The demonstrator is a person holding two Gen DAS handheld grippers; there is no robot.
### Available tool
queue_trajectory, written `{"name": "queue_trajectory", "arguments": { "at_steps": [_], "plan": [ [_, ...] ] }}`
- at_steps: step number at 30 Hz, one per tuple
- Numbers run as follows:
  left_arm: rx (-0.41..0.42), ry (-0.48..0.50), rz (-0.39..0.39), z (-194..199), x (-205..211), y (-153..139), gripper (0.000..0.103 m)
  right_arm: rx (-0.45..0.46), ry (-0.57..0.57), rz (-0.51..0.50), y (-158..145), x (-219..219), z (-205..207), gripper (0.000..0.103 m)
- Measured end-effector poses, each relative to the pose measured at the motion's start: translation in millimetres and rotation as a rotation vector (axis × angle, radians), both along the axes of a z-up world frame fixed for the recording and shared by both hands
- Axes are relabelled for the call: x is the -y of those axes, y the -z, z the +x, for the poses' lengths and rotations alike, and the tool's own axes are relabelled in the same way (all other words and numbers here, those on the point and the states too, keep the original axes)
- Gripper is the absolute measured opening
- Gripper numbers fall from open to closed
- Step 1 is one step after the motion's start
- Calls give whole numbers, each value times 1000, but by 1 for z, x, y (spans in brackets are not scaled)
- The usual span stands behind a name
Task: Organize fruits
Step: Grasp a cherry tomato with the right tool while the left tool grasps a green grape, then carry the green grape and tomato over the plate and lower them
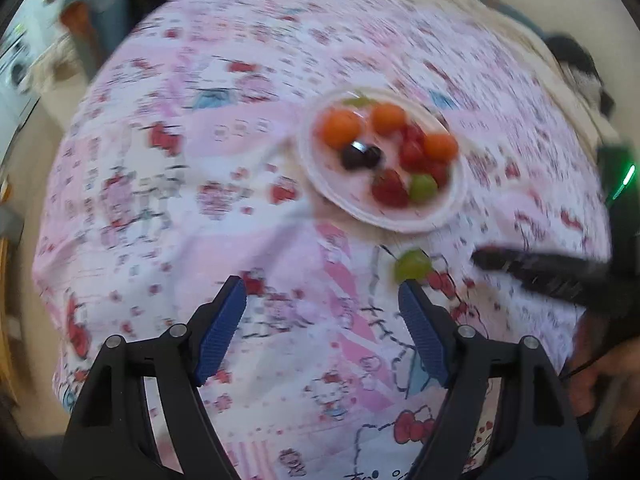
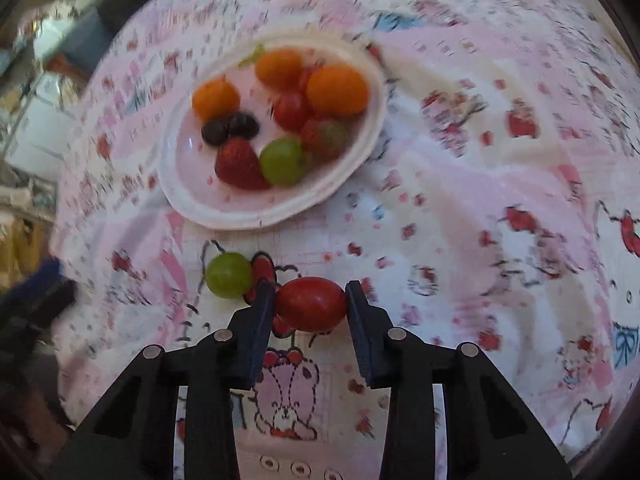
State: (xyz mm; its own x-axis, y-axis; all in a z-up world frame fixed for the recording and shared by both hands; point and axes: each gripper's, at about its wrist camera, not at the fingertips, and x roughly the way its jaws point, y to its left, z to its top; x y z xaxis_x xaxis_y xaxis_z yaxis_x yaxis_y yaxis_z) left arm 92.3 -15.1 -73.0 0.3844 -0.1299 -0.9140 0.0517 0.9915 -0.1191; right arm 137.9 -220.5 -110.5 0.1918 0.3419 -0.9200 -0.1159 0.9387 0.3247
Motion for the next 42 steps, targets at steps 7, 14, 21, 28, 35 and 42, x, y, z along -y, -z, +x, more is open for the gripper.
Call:
{"name": "queue_trajectory", "arguments": {
  "at_steps": [7,14,21,28,35,42],
  "plan": [
    [-43,177,-9,13,58,24,76,45,131,81,-28,43,-2,38],
    [-32,231,15,31,90,44,74,46,176,102,-37,58,-1,38],
    [-32,269,60,37,99,58,51,45,185,96,-36,63,-1,38],
    [-20,265,83,36,94,59,29,34,178,118,-34,59,1,38],
    [-1,257,55,33,88,48,27,33,181,130,-35,59,-1,38],
    [63,223,61,19,75,18,27,39,191,138,-38,61,-2,38]
  ]
}}
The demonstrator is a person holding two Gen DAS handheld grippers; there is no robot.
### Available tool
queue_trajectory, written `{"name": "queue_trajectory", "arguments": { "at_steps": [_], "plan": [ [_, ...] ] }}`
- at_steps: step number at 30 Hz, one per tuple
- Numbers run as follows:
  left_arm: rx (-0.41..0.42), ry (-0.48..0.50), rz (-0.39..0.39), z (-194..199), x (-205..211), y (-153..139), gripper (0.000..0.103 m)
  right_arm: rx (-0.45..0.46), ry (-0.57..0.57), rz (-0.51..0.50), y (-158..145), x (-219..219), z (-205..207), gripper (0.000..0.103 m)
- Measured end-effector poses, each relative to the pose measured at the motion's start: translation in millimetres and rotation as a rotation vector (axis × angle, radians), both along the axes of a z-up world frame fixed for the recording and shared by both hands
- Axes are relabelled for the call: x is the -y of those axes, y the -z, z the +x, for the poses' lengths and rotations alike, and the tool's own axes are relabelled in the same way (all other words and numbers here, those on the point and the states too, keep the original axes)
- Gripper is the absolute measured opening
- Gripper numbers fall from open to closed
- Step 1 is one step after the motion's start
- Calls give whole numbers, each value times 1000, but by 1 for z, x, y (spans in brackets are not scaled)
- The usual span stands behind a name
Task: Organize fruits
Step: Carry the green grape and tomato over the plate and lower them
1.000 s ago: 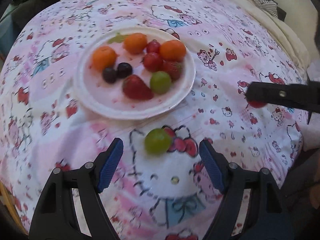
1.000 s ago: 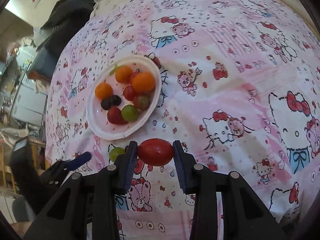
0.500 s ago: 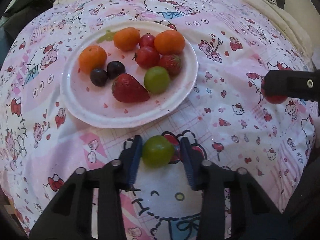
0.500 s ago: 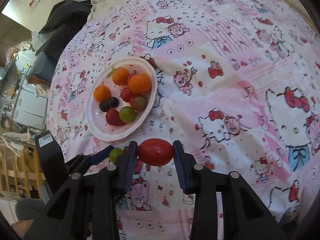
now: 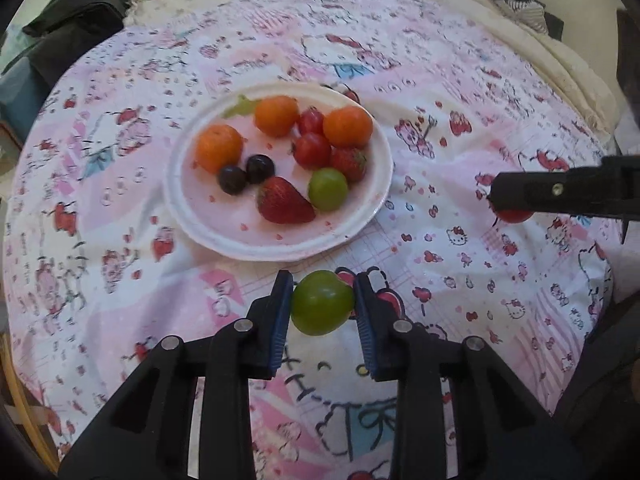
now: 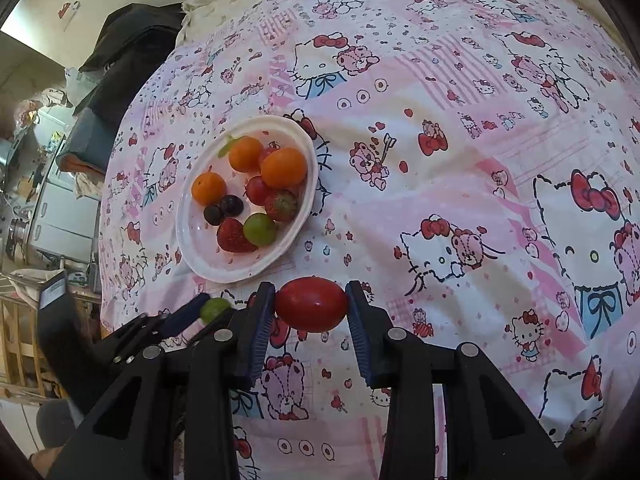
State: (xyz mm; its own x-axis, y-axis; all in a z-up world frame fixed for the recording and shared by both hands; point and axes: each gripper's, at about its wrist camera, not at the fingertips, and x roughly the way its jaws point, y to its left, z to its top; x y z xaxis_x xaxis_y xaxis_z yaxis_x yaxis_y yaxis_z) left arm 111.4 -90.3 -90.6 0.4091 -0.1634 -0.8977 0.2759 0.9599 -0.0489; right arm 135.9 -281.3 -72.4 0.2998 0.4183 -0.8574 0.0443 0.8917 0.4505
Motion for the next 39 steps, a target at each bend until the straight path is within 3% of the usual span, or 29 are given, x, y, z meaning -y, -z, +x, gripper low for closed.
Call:
{"name": "queue_trajectory", "arguments": {
  "at_steps": [7,11,21,28,39],
  "plan": [
    [36,-73,-18,-9,-25,-25,27,15,11,10,-6,3,-2,38],
    [108,-150,-36,-14,-47,-48,27,32,26,23,-12,8,-1,38],
    [235,-227,-36,6,-84,-97,27,199,79,118,-46,22,16,38],
    [239,-219,-22,34,-87,-97,27,243,34,97,-48,8,44,38],
    [195,-169,8,77,-67,-68,27,180,-57,45,-16,-19,88,38]
  ]
}}
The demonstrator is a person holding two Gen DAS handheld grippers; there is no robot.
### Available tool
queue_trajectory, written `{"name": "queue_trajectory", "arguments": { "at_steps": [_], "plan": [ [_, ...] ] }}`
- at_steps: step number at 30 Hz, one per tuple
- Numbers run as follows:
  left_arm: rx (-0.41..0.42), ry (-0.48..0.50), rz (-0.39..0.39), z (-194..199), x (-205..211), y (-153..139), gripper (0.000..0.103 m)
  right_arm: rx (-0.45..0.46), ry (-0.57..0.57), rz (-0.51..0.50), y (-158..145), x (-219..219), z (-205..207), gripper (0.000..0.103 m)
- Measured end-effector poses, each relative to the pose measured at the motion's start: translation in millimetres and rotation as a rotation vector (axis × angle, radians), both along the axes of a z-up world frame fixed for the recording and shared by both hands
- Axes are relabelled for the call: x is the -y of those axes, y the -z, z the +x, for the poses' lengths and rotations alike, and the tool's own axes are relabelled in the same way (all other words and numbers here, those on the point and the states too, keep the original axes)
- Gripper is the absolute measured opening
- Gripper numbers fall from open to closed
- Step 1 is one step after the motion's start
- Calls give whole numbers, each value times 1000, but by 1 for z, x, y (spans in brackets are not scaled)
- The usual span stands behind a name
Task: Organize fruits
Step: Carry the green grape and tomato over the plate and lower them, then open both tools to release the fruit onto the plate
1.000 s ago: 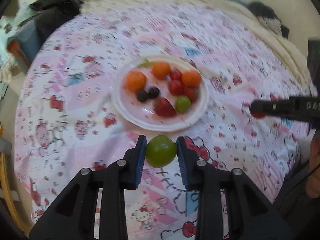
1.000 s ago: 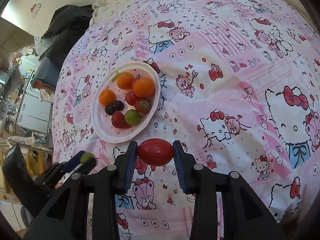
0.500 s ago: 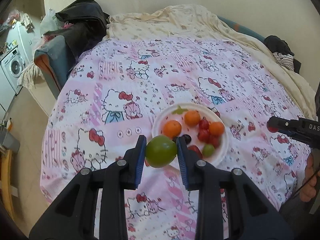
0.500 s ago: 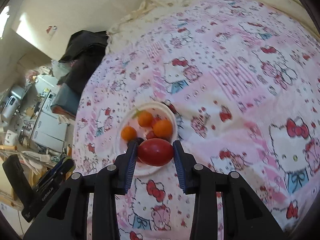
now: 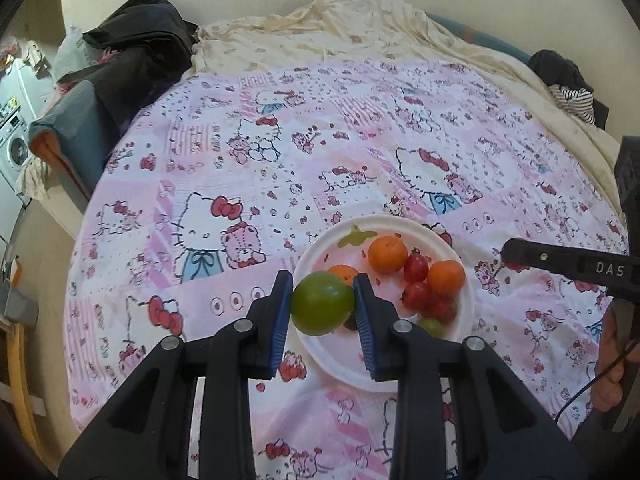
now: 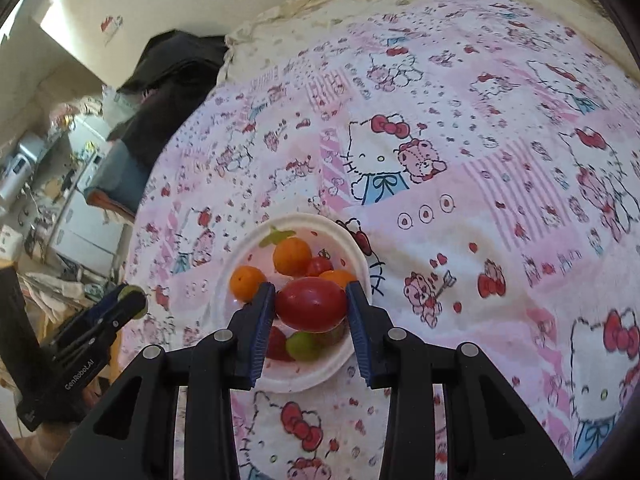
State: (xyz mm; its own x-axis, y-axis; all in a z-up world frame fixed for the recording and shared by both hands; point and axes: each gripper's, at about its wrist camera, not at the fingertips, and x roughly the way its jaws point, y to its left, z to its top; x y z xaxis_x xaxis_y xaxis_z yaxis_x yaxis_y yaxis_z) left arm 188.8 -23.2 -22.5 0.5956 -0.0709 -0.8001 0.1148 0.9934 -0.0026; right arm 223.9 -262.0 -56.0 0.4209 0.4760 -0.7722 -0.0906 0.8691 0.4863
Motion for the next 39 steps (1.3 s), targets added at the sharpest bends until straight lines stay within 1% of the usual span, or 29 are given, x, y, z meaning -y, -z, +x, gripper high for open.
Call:
{"name": "queue_trajectory", "arguments": {
  "at_steps": [2,4,8,12,15,20,25,28,29,30,31,32,33,34,35,36,37,39],
  "plan": [
    [-20,1,-6,6,2,9,27,-30,-6,6,10,-1,7,38],
    [-40,7,-8,10,3,19,27,-66,-9,35,21,-1,15,38],
    [-64,32,-7,12,8,35,27,-108,-24,60,35,-6,22,38],
    [-120,41,-2,14,13,56,27,-151,-49,67,52,-17,24,39],
    [-157,49,15,13,15,69,27,-152,-90,59,55,-29,21,39],
    [-170,51,54,15,13,80,27,-135,-135,52,51,-46,20,40],
    [-168,57,56,20,14,82,28,-123,-156,50,52,-50,21,41],
    [-182,60,47,21,14,84,28,-122,-161,70,52,-53,22,41],
    [-185,65,48,21,15,84,28,-119,-165,84,51,-53,22,42],
    [-189,68,57,21,16,85,29,-114,-170,101,49,-54,22,52],
    [-192,69,67,21,17,86,30,-106,-166,110,47,-53,22,57],
    [-190,69,80,20,18,87,36,-98,-162,118,44,-52,21,63],
    [-187,66,80,20,18,85,48,-88,-158,134,41,-51,21,66],
    [-177,61,70,18,17,83,57,-83,-153,149,38,-49,21,67],
    [-169,56,61,18,16,80,77,-80,-149,159,36,-48,21,72],
    [-154,47,49,16,15,77,85,-71,-140,176,33,-46,21,77],
    [-143,41,44,15,14,74,86,-59,-129,191,30,-44,21,79],
    [-141,37,35,16,13,69,86,-42,-117,211,23,-40,20,89]
  ]
}}
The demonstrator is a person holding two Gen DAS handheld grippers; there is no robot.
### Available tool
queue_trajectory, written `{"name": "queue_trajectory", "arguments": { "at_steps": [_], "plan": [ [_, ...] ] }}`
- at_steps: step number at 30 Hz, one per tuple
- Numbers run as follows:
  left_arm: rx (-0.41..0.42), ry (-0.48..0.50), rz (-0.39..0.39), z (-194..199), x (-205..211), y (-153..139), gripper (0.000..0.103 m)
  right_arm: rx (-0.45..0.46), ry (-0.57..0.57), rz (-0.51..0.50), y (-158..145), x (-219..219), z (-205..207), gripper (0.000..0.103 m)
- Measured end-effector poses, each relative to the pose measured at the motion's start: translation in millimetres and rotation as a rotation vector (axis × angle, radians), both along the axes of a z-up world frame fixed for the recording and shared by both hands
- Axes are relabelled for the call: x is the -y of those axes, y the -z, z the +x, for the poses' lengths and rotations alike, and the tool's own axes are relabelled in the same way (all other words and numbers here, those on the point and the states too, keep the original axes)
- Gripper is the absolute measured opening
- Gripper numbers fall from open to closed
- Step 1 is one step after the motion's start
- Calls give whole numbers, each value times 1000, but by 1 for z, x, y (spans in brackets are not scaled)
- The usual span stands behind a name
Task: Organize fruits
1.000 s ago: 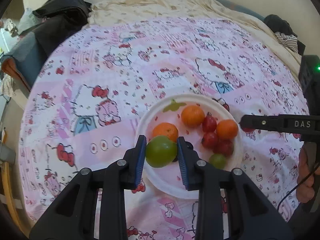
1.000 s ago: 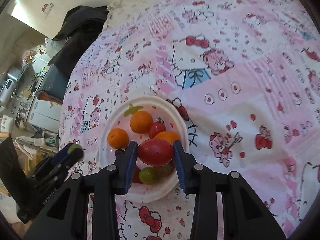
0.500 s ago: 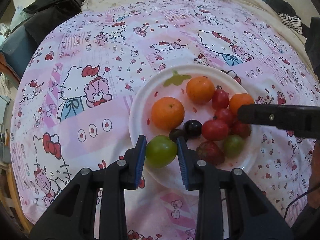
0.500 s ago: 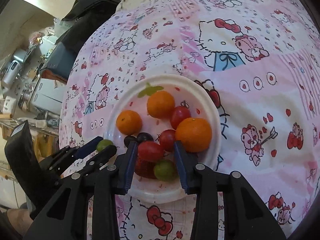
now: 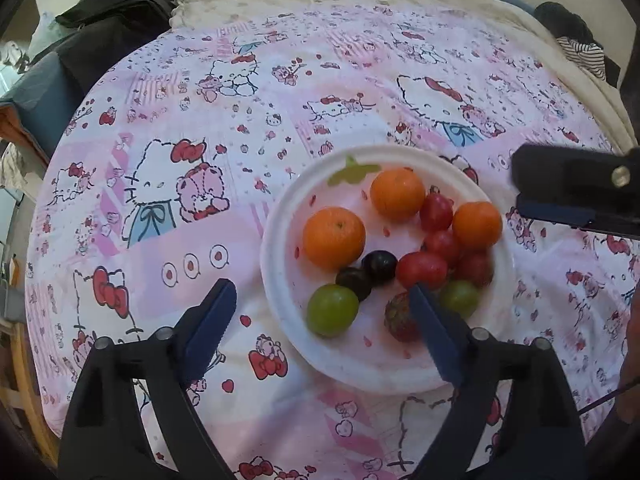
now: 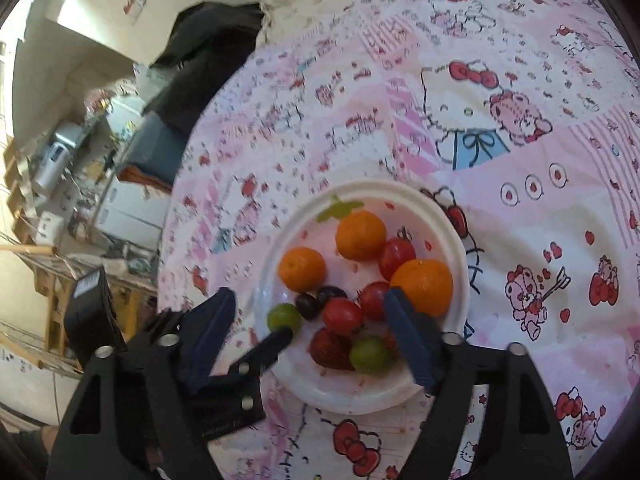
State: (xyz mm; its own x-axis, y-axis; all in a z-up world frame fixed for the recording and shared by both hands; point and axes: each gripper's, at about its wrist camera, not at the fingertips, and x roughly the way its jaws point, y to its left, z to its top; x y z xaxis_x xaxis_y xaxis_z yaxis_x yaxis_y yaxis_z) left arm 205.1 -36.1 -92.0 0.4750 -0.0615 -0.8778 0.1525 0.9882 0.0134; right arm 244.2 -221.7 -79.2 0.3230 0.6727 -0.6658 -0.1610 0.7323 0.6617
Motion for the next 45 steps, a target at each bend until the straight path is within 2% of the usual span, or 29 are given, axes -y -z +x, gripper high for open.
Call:
{"name": "queue_trajectory", "arguments": {
  "at_steps": [3,5,12,19,28,30,39,45],
  "plan": [
    [10,0,-59,-2,-5,-11,86,25,19,-24,-9,3,-3,97],
    [23,-14,-71,-6,-8,-20,86,35,35,-44,-14,5,-6,97],
    [167,-75,-89,-34,-25,-75,86,102,159,-55,-43,33,-36,97],
    [214,-140,-116,-80,-50,-101,86,141,210,-66,-59,48,-84,97],
    [262,-179,-146,-139,-56,-110,95,237,193,-183,-74,37,-145,98],
    [276,-180,-148,-152,-55,-109,103,260,201,-202,-75,32,-158,98],
    [342,-164,-81,-185,-43,-114,103,361,174,-383,-80,2,-195,103],
    [320,-182,-87,-184,-43,-105,103,416,161,-430,-82,-8,-202,103]
  ]
}}
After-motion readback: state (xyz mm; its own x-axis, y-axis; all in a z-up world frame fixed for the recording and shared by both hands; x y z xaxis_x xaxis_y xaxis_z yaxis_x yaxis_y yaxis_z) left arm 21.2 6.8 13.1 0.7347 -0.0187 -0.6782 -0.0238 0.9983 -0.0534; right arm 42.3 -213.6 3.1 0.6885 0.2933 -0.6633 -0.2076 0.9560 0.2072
